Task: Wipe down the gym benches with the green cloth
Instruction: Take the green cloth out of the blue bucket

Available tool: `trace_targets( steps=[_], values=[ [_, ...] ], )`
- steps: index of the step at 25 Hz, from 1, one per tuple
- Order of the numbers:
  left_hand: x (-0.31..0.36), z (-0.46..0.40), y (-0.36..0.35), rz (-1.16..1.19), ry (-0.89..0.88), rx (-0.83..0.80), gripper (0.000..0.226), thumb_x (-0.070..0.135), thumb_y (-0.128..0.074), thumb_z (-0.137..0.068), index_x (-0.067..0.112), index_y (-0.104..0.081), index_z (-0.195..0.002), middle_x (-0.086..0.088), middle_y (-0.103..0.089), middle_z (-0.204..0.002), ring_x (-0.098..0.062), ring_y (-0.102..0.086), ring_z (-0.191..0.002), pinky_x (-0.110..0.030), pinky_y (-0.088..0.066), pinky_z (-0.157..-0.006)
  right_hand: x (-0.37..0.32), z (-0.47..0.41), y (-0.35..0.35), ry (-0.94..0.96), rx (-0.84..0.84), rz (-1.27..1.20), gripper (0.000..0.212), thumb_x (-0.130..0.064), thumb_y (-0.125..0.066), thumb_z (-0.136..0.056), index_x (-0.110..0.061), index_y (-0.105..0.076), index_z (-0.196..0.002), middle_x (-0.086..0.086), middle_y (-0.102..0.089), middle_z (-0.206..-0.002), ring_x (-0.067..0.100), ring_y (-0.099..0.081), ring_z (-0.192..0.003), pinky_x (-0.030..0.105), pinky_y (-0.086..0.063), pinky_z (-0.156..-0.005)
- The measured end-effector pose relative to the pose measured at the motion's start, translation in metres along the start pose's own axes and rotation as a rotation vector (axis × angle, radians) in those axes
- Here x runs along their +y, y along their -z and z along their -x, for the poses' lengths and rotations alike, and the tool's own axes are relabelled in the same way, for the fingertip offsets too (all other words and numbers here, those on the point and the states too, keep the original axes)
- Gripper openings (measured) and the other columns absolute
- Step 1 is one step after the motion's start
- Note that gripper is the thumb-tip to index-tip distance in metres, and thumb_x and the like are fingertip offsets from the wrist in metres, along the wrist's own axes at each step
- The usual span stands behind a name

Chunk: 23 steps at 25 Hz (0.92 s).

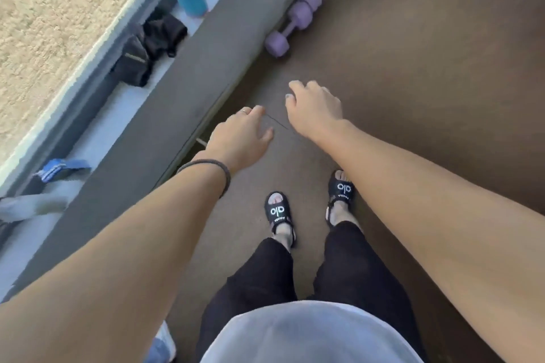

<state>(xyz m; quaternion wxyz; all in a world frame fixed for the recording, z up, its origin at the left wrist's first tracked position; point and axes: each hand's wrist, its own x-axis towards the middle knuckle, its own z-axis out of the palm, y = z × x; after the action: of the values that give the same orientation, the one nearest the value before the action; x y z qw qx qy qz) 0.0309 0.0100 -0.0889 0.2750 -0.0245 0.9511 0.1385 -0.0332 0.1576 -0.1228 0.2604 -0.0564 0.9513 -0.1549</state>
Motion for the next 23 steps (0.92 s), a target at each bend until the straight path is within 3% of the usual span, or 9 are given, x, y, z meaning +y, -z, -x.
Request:
trace_targets(
  steps=[8, 16, 23],
  values=[
    [0.093, 0.002, -0.055, -0.157, -0.339, -0.136, 0.048, 0.042, -0.048, -0.102, 0.020, -0.046, -0.145, -0.008, -0.055, -0.144, -0.031, -0.054, -0.131, -0.046, -0.045, -0.105, 0.106, 0.102, -0.040, -0.386, 0.100, -0.245, 0.035, -0.030, -0.033, -0.110, -0.016, -0.052, -0.135, 0.018, -0.054, -0.134, 0.038, -0.050, -0.128, 0.044, -0.042, -0.096],
    [0.227, 0.066, -0.140, -0.447, -0.699, -0.276, 0.049, 0.041, -0.044, -0.106, 0.021, -0.040, -0.151, -0.004, -0.049, -0.151, -0.029, -0.056, -0.127, -0.045, -0.050, -0.097, 0.219, 0.233, -0.101, -0.734, 0.230, -0.464, 0.035, -0.033, -0.028, -0.110, -0.019, -0.053, -0.131, 0.012, -0.058, -0.126, 0.037, -0.059, -0.110, 0.040, -0.039, -0.074],
    [0.317, 0.157, -0.246, -0.645, -0.987, -0.401, 0.047, 0.042, -0.041, -0.106, 0.023, -0.041, -0.150, -0.007, -0.053, -0.146, -0.031, -0.056, -0.125, -0.043, -0.050, -0.094, 0.298, 0.378, -0.174, -1.037, 0.372, -0.628, 0.037, -0.031, -0.033, -0.109, -0.019, -0.052, -0.139, 0.014, -0.058, -0.133, 0.038, -0.053, -0.124, 0.045, -0.043, -0.088]
  ],
)
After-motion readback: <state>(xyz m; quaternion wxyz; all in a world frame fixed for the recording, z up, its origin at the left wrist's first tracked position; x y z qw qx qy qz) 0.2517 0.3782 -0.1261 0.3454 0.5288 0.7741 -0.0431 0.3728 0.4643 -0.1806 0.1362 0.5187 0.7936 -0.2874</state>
